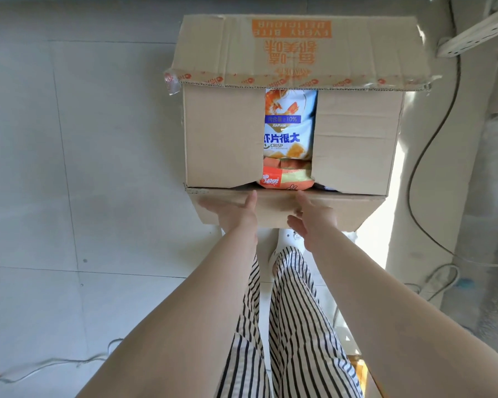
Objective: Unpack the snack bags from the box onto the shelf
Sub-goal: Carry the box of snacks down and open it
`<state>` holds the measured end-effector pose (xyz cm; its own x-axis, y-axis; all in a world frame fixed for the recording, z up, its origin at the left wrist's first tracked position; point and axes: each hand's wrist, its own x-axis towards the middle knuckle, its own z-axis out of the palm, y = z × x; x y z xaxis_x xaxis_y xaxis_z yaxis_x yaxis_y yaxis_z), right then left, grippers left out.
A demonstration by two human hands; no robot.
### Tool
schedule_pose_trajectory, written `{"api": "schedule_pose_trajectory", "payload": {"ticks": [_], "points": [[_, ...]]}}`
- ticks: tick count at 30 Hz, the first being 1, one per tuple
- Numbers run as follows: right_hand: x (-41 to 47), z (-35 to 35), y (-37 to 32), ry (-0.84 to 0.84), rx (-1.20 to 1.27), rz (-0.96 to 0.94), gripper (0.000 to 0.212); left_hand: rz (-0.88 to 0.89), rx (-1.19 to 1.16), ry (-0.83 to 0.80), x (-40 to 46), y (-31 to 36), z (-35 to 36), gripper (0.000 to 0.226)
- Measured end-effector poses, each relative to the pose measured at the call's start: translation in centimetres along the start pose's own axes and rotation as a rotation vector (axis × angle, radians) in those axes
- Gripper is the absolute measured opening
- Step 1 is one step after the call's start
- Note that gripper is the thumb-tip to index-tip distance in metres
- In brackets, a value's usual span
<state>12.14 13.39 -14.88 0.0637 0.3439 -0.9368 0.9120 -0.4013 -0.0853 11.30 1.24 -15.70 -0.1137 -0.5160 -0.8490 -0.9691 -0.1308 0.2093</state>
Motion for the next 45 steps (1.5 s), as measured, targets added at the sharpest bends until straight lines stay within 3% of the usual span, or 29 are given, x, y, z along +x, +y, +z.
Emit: {"api": "schedule_pose_trajectory", "payload": {"ticks": [2, 4, 6, 9, 10, 12, 14, 16, 17, 20, 23, 30, 39, 45], "points": [[-0.6, 1.1, -0.2, -0.066, -0.035, 0.029, 0.036, 0.069, 0.033, 0.043, 0.5, 0.6, -0.3, 0.114], [-1.1, 1.8, -0.4, -0.033, -0.013, 0.01, 0.037, 0.126, 0.059, 0.069, 0.8, 1.4, -0.8, 0.113], [-0.6, 1.2, -0.6, 0.183, -0.01, -0.08, 0.053, 0.104, -0.012, 0.073, 0.8, 2.4, -1.2, 0.115], [-0.6, -1.3, -2.2, 0.51, -0.035, -0.372, 0.06, 0.075, 0.05, 0.09, 1.1, 4.2, -1.9, 0.127], [-0.5, -2.1, -3.1, 0.606, -0.11, -0.4, 0.068, 0.061, 0.071, 0.095, 1.7, 4.7, -2.0, 0.133], [0.4, -3.3, -4.8, 0.71, -0.202, -0.271, 0.092, -0.005, 0.065, 0.103, 2.4, 5.4, -1.6, 0.151], [1.6, -2.9, -5.3, 0.578, -0.033, -0.009, 0.115, -0.087, -0.065, 0.105, 3.4, 5.0, -0.7, 0.165], [2.3, -1.7, -4.3, 0.346, 0.162, 0.089, 0.113, -0.126, -0.087, 0.051, 3.9, 3.8, 0.6, 0.16], [2.4, -0.8, -3.5, 0.207, 0.23, 0.097, 0.103, -0.126, -0.097, -0.049, 2.9, 3.6, 1.1, 0.149], [2.2, 1.9, -1.3, -0.044, 0.299, 0.05, 0.07, -0.199, -0.275, -0.235, 0.8, 2.3, 2.8, 0.083], [2.3, 2.1, 0.3, -0.067, 0.229, 0.022, 0.034, -0.228, -0.272, -0.33, 0.3, 1.1, 3.4, 0.056], [1.9, 1.5, 0.8, -0.113, 0.184, -0.085, 0.019, -0.16, -0.313, -0.349, 0.8, 0.3, 3.2, 0.024], [0.8, 1.8, 2.3, -0.114, 0.406, -0.031, 0.012, -0.15, -0.331, -0.299, 1.0, -1.7, 2.7, 0.027], [0.5, -0.4, 5.7, -0.113, 0.286, -0.011, 0.011, -0.188, -0.407, -0.304, 0.8, -6.1, 2.0, 0.035]]}}
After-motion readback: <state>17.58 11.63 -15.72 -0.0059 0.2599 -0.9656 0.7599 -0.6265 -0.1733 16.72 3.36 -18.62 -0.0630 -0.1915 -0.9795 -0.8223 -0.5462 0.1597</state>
